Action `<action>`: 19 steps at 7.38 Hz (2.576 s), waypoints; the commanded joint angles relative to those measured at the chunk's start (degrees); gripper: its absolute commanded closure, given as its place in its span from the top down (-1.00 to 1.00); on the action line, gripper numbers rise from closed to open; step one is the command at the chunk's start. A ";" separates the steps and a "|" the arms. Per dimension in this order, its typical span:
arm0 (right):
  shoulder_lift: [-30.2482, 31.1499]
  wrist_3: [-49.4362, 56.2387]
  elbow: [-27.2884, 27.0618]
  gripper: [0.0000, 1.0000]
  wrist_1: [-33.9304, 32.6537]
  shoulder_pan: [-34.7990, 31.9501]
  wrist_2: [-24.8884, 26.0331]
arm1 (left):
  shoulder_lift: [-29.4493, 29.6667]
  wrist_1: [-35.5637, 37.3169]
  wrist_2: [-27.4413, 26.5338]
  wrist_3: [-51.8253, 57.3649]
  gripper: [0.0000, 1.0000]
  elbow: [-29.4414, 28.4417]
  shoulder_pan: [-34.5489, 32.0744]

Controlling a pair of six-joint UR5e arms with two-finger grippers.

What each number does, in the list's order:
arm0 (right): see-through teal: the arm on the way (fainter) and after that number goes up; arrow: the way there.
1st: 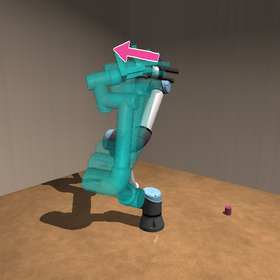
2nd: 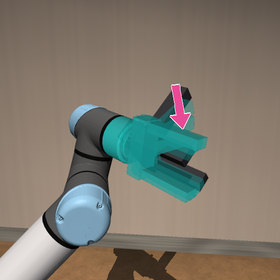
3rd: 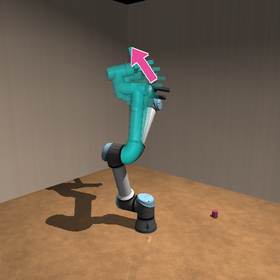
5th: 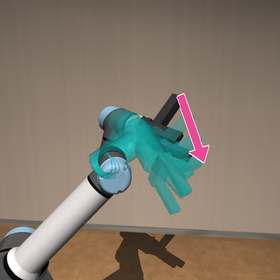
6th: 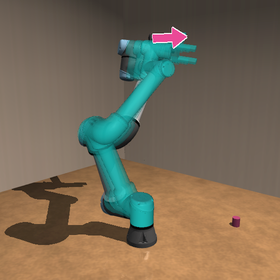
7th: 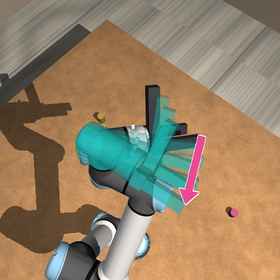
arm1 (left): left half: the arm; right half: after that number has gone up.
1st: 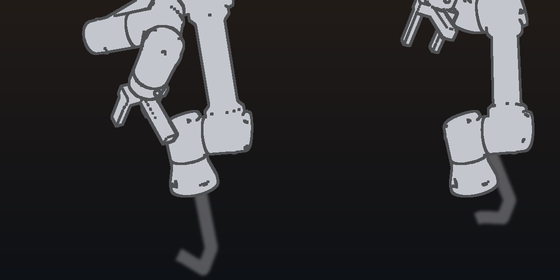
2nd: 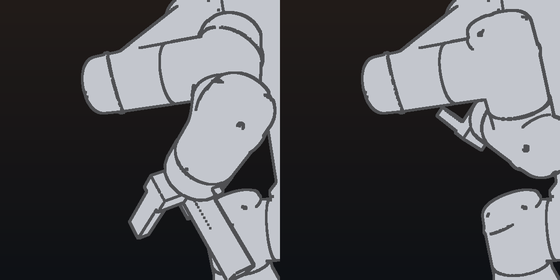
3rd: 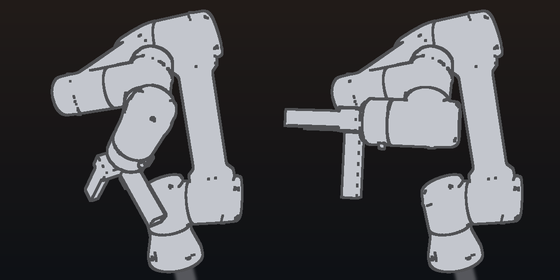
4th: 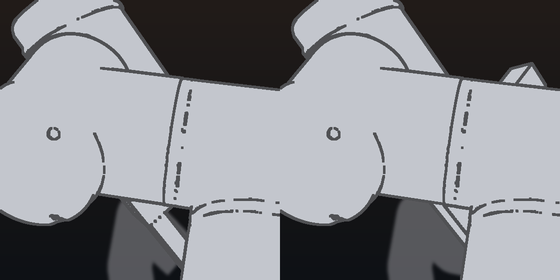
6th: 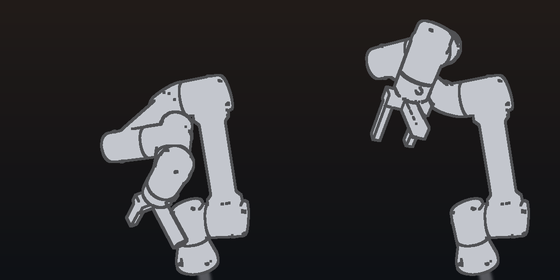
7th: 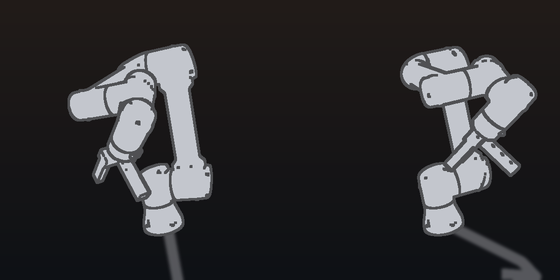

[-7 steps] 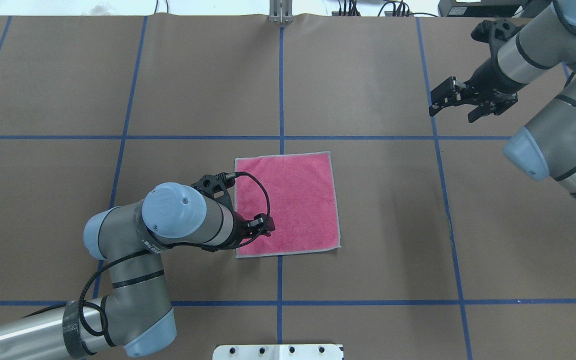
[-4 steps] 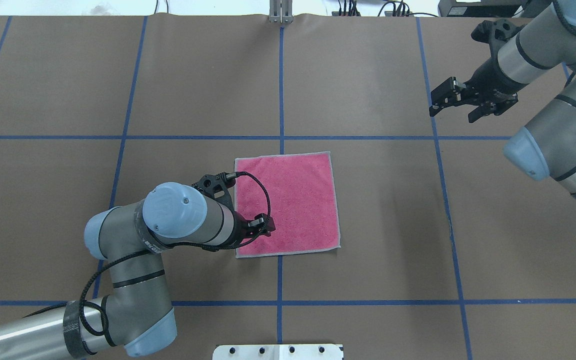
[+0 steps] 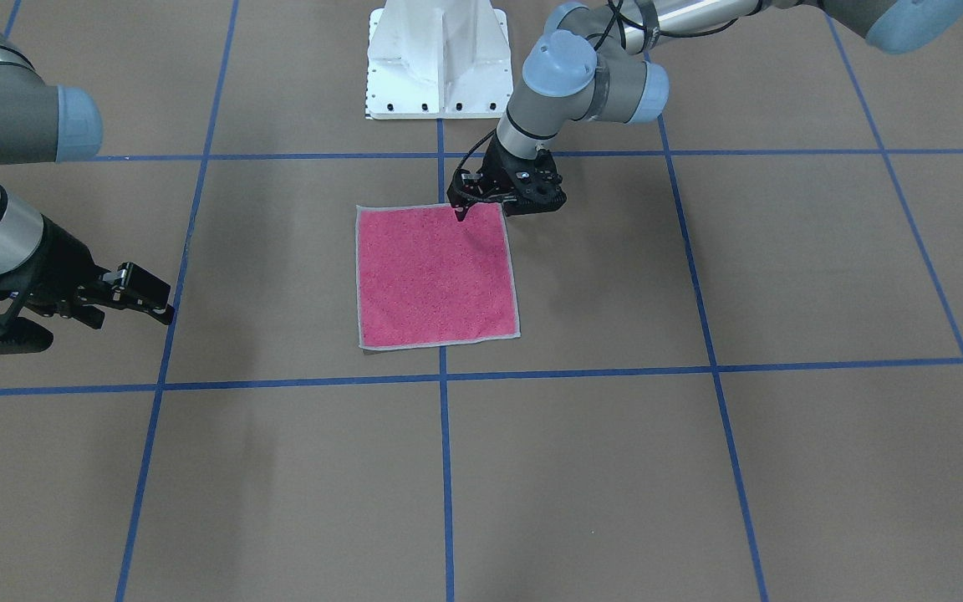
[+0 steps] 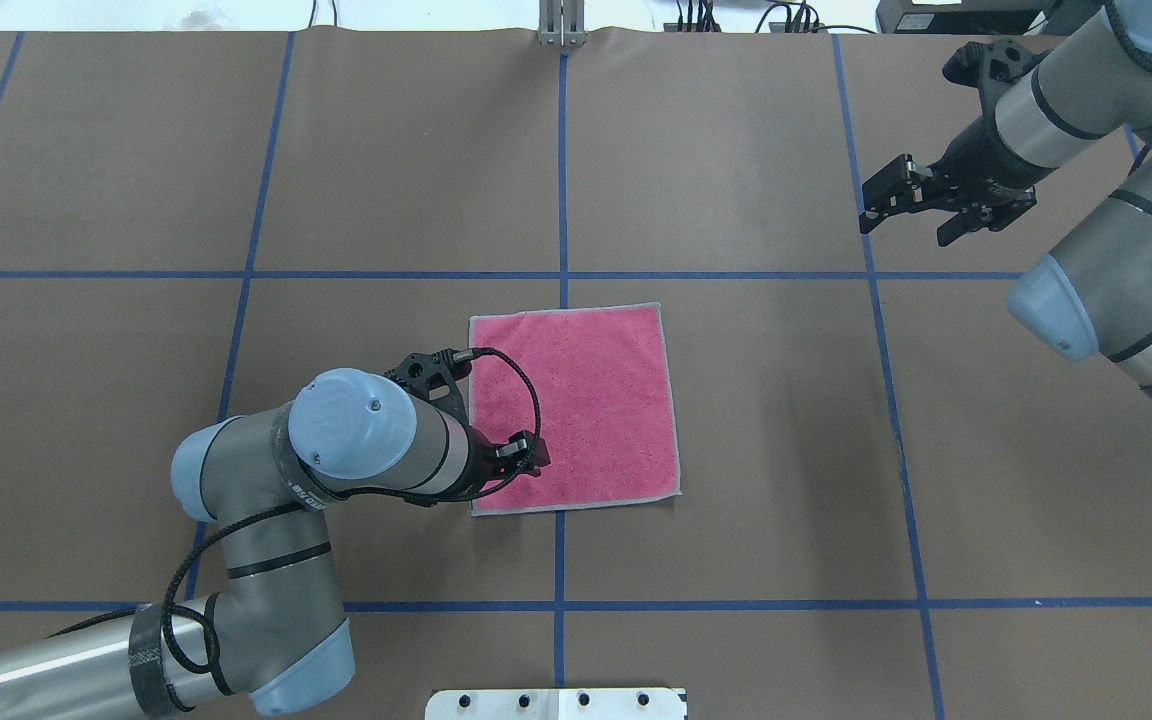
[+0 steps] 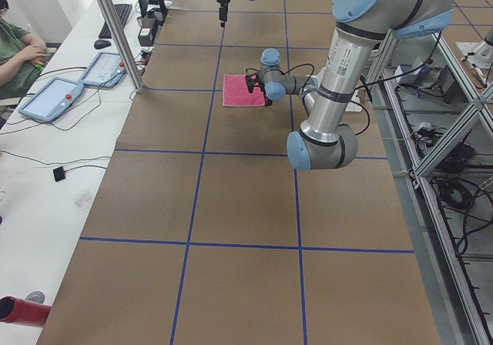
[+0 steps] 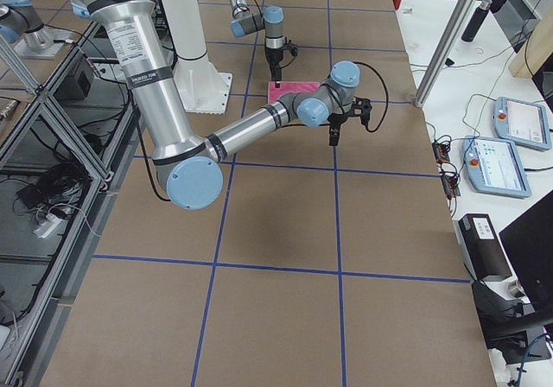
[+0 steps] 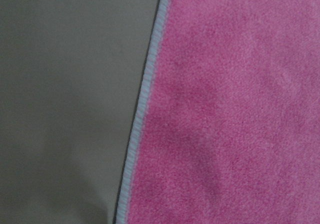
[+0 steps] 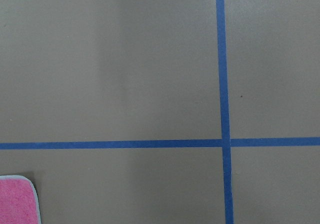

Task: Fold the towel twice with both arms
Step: 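Pinch the towel corner with the left gripper and hold it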

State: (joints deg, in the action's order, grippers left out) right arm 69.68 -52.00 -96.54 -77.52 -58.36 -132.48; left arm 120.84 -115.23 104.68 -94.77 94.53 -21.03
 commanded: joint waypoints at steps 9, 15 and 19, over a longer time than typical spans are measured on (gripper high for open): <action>0.36 0.06 0.12 0.99 0.00 -0.09 0.03 | 0.71 0.00 -0.09 -0.33 0.44 -0.14 0.38; 0.45 0.06 0.38 0.99 0.00 -0.09 0.03 | 0.54 0.00 0.00 -0.24 0.77 -0.05 0.47; 0.45 0.15 0.56 0.99 0.00 0.00 0.03 | 0.45 0.00 -0.09 -0.24 0.80 -0.14 0.64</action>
State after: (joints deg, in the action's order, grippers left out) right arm 70.14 -51.86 -96.00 -77.52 -58.37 -132.45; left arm 121.35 -115.22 104.64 -95.01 94.41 -20.46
